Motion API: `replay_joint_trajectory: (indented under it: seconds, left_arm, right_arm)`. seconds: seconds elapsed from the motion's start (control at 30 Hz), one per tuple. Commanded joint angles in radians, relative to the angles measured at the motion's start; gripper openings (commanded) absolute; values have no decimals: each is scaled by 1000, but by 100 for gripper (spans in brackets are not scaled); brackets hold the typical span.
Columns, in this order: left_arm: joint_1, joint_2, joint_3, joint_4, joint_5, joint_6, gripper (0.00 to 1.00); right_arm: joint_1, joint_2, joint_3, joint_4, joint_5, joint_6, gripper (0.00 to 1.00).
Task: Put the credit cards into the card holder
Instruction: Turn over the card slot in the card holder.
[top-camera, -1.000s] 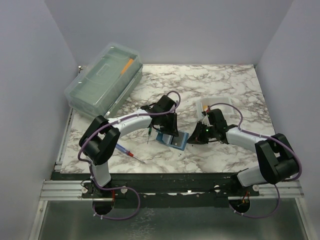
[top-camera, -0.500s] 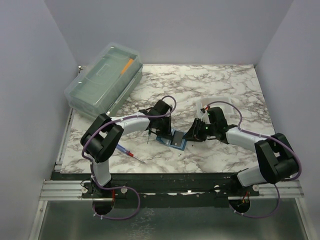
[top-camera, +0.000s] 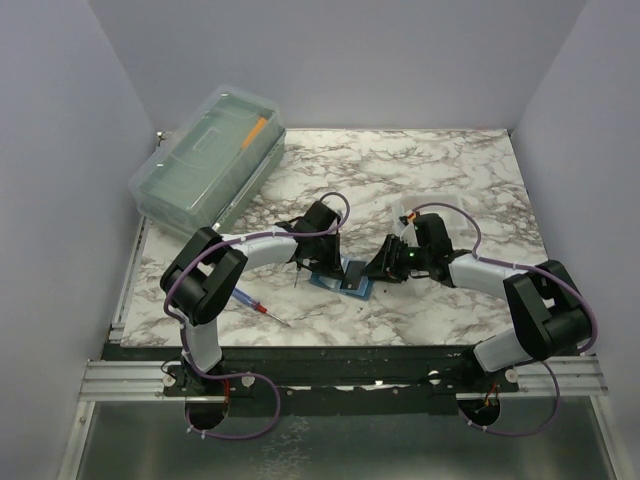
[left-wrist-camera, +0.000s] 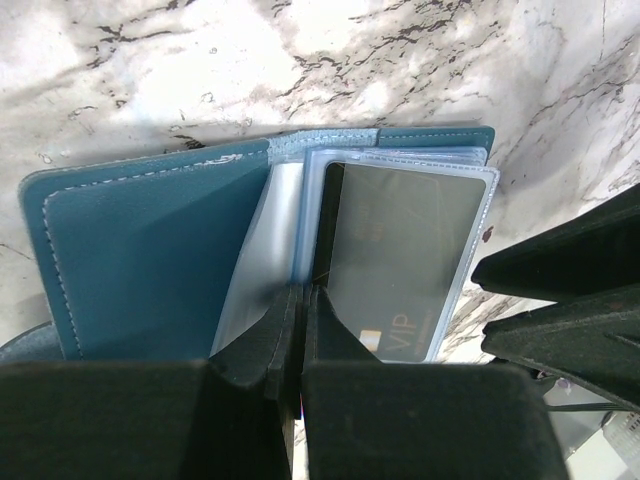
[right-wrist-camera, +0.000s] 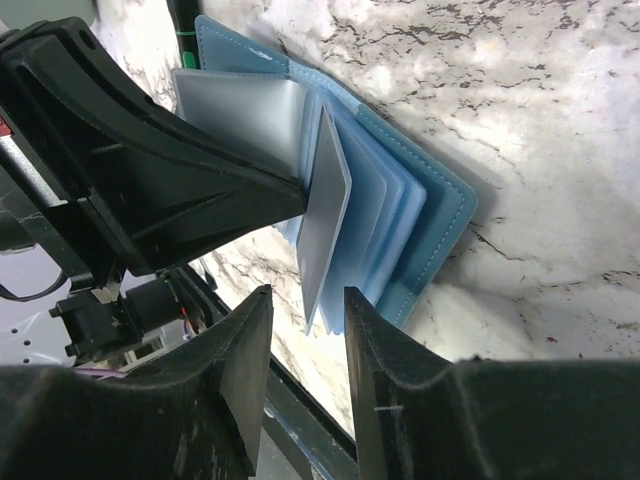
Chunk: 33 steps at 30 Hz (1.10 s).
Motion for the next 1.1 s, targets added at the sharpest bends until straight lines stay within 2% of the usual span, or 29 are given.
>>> replay_joint_trajectory:
  seconds: [0.0, 0.67, 0.83, 0.87, 1.0, 1.07]
  left_arm:
    - [2, 28, -25, 13, -19, 3, 0]
    - [1, 30, -31, 36, 19, -12, 0]
    - [8, -25, -24, 28, 48, -26, 0]
    - [15, -42, -21, 22, 65, -35, 4]
    - [68, -162, -14, -23, 116, -44, 38]
    - [109, -228, -14, -76, 127, -27, 46]
  right_arm:
    - [3, -4, -13, 34, -35, 12, 39]
    - [25, 94, 20, 133, -86, 51, 39]
    - [38, 107, 51, 142, -92, 58, 39]
    - [39, 110, 58, 142, -94, 60, 39]
    - [50, 128, 89, 133, -91, 61, 40]
    - [65, 143, 122, 108, -79, 54, 41]
